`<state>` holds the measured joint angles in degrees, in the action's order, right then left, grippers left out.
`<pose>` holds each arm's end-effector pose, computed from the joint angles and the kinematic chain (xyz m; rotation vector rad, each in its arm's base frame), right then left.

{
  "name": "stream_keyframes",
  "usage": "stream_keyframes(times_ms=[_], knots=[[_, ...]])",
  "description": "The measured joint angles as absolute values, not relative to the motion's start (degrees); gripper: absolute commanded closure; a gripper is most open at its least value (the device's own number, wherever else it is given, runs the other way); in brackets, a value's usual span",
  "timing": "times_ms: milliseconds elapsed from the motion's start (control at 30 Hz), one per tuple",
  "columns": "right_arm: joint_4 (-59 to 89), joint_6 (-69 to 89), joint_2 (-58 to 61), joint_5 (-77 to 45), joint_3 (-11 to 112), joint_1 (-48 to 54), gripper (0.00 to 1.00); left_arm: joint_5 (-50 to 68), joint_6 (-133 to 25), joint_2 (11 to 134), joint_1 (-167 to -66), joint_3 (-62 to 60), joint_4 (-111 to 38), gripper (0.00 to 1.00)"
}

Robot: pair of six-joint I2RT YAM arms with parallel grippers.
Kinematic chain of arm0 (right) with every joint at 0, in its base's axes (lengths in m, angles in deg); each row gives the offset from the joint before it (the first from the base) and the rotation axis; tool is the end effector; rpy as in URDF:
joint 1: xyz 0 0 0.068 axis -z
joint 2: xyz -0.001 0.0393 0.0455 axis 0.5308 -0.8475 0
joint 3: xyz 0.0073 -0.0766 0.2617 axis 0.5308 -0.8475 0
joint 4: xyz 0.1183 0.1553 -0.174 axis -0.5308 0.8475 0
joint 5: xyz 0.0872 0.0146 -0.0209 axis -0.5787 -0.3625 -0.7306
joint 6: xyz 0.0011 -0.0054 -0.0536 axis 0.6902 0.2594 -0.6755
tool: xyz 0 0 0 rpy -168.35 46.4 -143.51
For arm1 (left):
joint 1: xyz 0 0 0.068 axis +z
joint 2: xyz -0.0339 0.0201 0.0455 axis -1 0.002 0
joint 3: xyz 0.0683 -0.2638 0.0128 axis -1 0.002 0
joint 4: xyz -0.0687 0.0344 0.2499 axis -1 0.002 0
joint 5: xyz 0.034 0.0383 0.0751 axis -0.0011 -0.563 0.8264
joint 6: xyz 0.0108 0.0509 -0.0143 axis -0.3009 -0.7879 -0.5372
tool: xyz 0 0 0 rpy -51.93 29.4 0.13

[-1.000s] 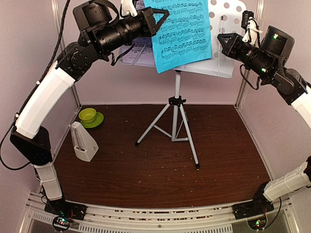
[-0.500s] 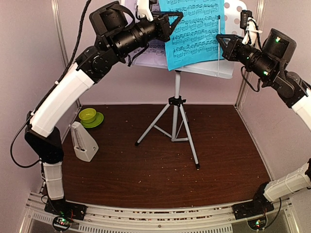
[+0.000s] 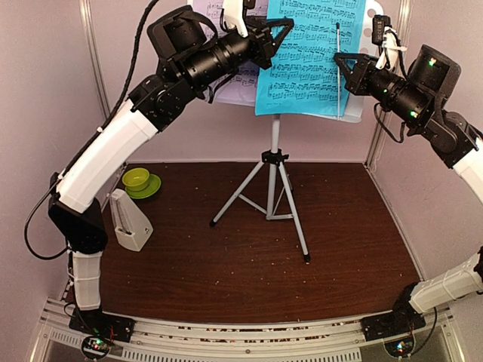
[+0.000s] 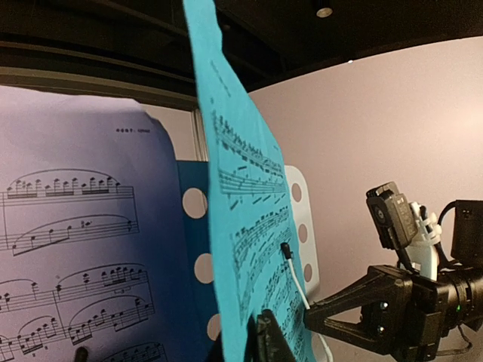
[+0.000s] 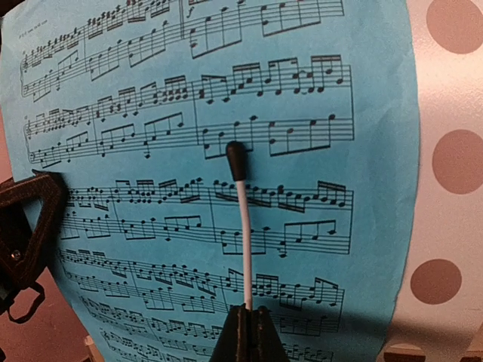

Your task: Set up the instrument practice props

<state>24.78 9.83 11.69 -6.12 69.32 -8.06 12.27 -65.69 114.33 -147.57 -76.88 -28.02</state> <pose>0.1846 0.1537 0.5410 -0.3604 1.3235 0.6622 0.2212 -0.3557 0.5720 0.6436 1.0008 -0.9461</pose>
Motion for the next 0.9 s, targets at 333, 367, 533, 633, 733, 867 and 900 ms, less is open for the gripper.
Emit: stream_keyframes(times_ms=[333, 367, 533, 633, 733, 867, 900], knots=[[23.31, 9.87, 11.71, -7.08, 68.34, -8.03, 1.0, 11.0, -66.98, 117.11, -147.57, -77.71, -31.17, 1.0], [23.27, 9.87, 11.71, -7.13, 68.32, -8.01, 1.0, 10.98, -66.98, 117.33, -147.57, -77.71, -31.23, 1.0], [23.03, 9.87, 11.71, -7.63, 68.21, -8.03, 1.0, 10.89, -66.93, 118.31, -147.44, -78.26, -32.81, 1.0], [22.92, 9.89, 11.71, -8.29, 68.14, -8.03, 1.0, 10.72, -66.84, 119.23, -147.12, -79.46, -34.49, 1.0], [22.75, 9.94, 11.71, -8.64, 68.1, -8.03, 1.0, 10.69, -66.49, 119.69, -146.83, -79.64, -35.85, 0.99], [22.59, 10.27, 11.71, -9.09, 67.97, -8.03, 1.0, 10.13, -65.79, 120.14, -146.7, -79.66, -37.22, 0.99], [22.57, 10.31, 11.71, -9.14, 67.97, -8.03, 1.0, 9.91, -65.71, 120.23, -146.7, -79.66, -37.2, 0.98]])
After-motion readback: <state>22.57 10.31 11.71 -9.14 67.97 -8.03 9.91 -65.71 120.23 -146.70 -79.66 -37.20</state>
